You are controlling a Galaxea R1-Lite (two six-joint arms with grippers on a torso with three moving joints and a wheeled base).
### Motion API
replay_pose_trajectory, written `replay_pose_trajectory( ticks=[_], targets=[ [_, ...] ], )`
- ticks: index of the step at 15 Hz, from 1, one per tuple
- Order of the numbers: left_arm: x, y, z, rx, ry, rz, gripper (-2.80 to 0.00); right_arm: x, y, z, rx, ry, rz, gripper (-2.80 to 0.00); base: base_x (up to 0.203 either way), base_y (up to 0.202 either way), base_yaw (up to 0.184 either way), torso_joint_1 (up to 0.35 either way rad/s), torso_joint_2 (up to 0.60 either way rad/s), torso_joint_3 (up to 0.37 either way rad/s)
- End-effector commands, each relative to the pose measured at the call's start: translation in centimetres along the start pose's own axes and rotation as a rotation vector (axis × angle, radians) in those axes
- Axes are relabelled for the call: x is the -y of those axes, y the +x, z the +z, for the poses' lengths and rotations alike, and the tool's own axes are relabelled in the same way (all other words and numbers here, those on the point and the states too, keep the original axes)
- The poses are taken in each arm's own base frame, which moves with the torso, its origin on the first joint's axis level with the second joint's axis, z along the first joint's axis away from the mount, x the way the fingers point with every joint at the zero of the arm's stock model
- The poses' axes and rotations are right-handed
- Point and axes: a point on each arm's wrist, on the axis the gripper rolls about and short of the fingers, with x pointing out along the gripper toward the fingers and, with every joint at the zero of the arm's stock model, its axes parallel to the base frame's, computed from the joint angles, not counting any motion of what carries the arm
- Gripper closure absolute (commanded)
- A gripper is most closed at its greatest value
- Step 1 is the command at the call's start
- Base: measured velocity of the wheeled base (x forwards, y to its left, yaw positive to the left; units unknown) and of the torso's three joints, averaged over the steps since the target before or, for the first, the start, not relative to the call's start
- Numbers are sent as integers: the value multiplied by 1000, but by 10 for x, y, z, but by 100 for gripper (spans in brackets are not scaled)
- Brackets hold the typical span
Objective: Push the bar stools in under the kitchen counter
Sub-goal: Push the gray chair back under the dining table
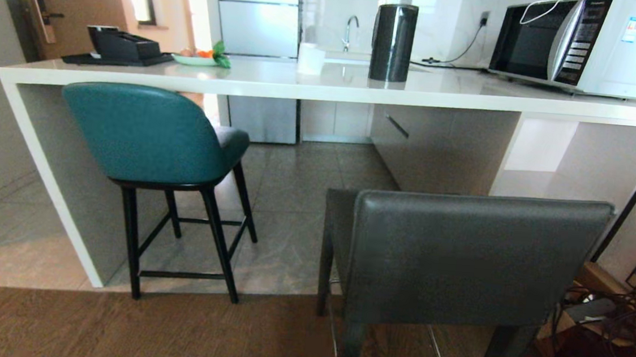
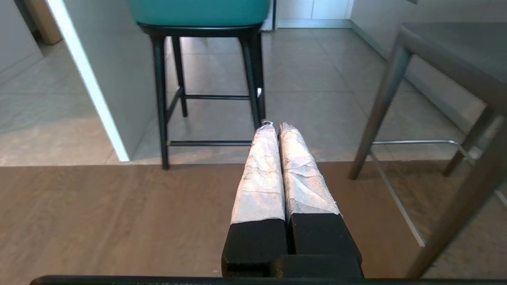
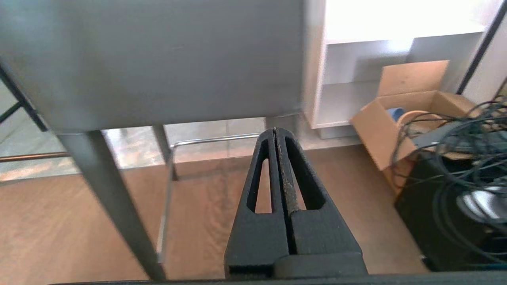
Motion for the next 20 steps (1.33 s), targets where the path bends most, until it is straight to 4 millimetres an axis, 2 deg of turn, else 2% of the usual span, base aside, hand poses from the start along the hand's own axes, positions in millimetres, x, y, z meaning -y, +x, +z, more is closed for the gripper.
replay_pose_trajectory(
  ticks=[1, 16, 20],
  targets=[
    [0, 0, -1, -4, 1, 1, 0, 0, 0, -1, -6, 0, 0, 0, 0, -192, 3, 6, 5, 2],
    [0, 0, -1, -4, -1, 0, 0, 0, 0, -1, -5, 5, -2, 0, 0, -195, 2, 3, 2, 2],
    [0, 0, -1, -4, 1, 0, 0, 0, 0, -1, -6, 5, -2, 0, 0, -107, 2, 5, 2, 1]
  ],
)
